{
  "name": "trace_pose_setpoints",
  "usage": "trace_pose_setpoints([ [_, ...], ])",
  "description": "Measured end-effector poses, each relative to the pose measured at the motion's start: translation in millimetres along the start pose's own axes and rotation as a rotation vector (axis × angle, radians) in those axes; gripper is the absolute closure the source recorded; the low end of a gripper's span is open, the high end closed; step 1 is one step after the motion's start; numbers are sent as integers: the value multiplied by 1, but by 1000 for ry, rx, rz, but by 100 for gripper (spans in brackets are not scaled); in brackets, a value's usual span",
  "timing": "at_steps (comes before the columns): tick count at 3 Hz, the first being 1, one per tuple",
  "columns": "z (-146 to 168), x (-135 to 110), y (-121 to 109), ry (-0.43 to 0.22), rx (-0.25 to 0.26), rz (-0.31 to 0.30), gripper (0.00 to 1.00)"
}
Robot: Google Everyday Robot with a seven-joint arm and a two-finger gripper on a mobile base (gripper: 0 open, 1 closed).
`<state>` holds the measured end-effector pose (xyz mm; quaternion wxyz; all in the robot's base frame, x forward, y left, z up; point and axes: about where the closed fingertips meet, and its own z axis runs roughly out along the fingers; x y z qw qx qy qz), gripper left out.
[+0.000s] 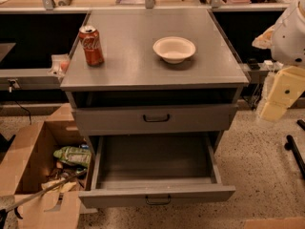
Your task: Close middle drawer
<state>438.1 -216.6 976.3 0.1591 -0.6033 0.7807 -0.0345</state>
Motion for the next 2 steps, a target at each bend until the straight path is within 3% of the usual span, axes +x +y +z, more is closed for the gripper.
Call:
trace_pose_setpoints([
  [1, 0, 0, 0, 0, 0, 0, 0],
  [2, 0, 0, 0, 0, 0, 0, 21],
])
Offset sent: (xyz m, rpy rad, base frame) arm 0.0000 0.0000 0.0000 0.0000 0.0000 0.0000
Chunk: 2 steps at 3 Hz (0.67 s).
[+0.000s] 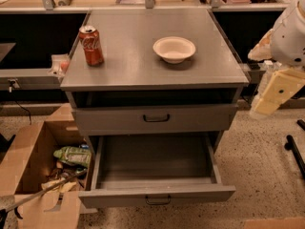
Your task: Close middle drawer
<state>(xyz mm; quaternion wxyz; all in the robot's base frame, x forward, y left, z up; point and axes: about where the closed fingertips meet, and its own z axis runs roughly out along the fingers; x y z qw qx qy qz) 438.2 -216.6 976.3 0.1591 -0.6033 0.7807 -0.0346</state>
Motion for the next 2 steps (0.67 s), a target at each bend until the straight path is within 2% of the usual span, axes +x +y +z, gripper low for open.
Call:
trace_pose_setpoints([
  [1, 3, -3, 4, -8, 15, -6, 52],
  [2, 45, -2, 22, -7, -9, -29, 75],
])
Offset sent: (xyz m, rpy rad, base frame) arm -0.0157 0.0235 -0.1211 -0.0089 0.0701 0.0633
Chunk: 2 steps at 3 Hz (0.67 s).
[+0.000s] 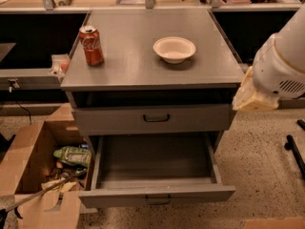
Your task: Close middle drawer
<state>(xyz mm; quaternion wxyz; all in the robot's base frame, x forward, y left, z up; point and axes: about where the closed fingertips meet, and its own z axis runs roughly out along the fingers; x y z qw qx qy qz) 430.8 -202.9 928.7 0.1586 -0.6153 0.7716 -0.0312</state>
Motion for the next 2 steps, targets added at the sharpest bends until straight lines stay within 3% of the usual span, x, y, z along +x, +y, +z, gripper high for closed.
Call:
trace_pose_setpoints([
  [1, 64, 5, 31, -15, -83, 34, 97],
  [2, 123, 16, 59, -42, -177, 80, 100],
])
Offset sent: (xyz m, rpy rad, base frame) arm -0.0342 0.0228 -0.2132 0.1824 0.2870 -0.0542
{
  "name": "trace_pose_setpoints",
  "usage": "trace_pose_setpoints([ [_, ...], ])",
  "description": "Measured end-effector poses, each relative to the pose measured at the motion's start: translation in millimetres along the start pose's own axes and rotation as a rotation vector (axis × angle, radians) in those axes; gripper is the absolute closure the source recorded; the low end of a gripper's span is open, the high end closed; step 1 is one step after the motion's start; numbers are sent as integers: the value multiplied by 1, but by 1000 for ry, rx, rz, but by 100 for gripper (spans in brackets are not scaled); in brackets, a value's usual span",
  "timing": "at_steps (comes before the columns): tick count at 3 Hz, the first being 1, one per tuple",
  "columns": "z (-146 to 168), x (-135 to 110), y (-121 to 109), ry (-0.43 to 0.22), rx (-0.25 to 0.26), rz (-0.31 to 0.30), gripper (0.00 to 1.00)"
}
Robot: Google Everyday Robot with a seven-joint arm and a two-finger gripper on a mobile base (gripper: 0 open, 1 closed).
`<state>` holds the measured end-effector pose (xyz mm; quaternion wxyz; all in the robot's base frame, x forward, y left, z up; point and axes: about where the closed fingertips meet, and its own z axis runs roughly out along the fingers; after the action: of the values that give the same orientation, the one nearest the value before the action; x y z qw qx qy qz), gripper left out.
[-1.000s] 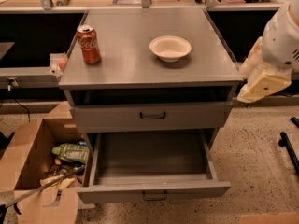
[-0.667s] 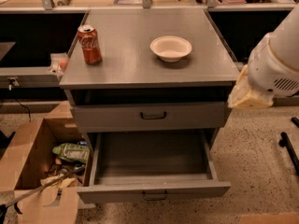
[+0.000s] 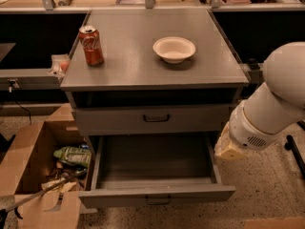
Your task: Close middle drawer
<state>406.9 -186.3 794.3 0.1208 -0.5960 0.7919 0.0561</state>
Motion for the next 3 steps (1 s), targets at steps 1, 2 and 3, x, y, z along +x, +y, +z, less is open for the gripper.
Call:
trace_pose_setpoints([
  [1, 0, 0, 0, 0, 0, 0, 100],
  [2, 78, 21, 22, -15, -68, 46, 100],
  [3, 138, 43, 38, -45, -101, 101, 100],
])
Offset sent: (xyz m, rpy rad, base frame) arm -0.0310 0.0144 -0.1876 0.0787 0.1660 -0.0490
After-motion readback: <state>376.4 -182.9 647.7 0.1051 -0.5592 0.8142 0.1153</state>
